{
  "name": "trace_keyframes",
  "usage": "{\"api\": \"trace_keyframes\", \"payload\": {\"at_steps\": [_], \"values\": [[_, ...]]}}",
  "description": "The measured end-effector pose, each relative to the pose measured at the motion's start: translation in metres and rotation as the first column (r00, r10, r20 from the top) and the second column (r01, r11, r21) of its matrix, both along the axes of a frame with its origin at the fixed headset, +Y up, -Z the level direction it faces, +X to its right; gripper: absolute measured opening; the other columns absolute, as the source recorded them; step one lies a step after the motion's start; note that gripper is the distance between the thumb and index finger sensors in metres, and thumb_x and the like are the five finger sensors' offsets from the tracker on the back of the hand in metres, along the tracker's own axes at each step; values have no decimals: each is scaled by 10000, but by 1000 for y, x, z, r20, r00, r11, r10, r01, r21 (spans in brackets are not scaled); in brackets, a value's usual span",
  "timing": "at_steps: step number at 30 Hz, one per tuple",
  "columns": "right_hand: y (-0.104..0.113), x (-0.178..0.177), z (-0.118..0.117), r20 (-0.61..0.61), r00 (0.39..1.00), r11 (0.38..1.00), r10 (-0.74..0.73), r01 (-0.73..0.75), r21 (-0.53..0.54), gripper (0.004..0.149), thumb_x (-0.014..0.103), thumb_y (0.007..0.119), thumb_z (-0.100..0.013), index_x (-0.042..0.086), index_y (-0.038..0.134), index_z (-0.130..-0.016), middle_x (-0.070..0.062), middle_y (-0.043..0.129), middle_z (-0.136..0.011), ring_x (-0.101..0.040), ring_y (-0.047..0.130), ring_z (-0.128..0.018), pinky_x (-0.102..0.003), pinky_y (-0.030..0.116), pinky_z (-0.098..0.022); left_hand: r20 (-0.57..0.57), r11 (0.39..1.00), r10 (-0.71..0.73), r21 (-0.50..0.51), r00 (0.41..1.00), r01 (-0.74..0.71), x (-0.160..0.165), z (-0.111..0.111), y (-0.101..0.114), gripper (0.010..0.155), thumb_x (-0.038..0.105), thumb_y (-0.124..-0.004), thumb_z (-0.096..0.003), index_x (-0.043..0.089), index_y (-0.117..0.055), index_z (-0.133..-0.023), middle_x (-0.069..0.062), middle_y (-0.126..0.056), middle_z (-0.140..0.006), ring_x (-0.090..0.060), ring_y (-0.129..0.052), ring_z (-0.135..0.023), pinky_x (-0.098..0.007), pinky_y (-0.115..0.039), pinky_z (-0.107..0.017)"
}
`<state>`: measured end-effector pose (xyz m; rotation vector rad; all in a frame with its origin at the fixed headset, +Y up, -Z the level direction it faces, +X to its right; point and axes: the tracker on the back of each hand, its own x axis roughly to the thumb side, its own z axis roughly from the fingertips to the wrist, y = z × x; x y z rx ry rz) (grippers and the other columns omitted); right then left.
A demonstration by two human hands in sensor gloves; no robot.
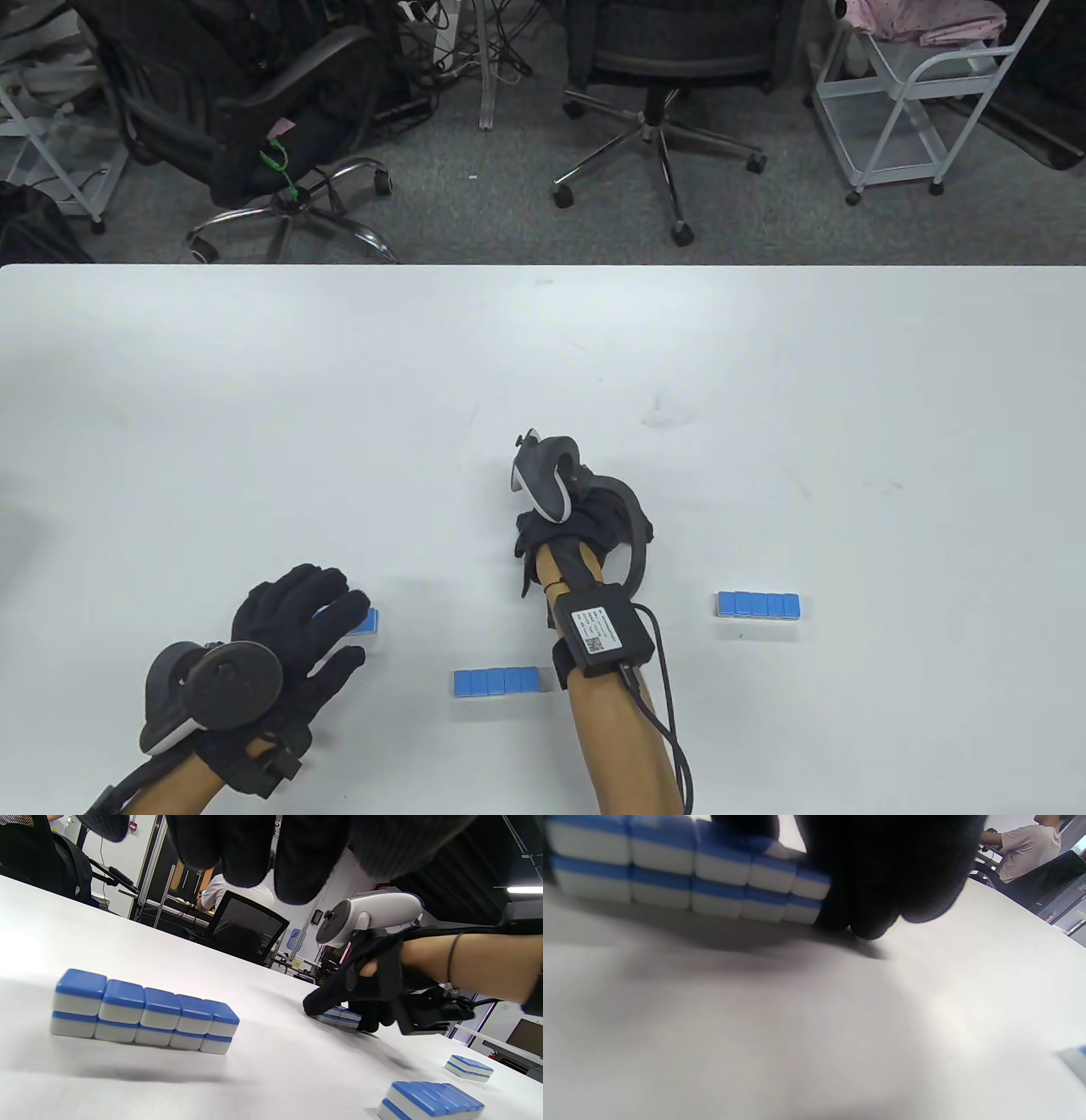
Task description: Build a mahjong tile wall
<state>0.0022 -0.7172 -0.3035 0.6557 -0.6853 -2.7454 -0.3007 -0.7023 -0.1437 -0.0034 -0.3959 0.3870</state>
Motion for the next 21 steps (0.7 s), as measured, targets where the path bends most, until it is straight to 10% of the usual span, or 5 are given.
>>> {"api": "trace_keyframes", "payload": {"at_steps": [21], "values": [[13,-6,-12,10,999,998,-42,43,-53,922,851,651,-242,279,553,-959,-196,766,-950,-460,812,-870,-591,725,-643,21,1000,-13,-3,1000,13,1,-2,0,609,568,-667,-484,323,-675,-1042,-15,-534,-1166,-342,-463,-1109,-671,-391,-784]]}}
